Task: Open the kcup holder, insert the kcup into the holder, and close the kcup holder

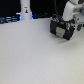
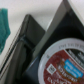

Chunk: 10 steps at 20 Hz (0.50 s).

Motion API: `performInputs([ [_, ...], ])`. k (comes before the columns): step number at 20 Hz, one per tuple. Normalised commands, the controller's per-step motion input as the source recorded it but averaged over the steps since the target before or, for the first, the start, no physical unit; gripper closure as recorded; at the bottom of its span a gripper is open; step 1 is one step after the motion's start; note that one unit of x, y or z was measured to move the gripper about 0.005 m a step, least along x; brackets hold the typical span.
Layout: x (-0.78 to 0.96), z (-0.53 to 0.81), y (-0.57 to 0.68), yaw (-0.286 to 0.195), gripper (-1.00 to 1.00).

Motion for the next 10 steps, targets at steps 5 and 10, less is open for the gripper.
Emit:
performInputs([
  [5,-0.32,0.01,0.43,0.069,-1.00],
  [10,-0.47,0.01,0.49,0.065,-1.00],
])
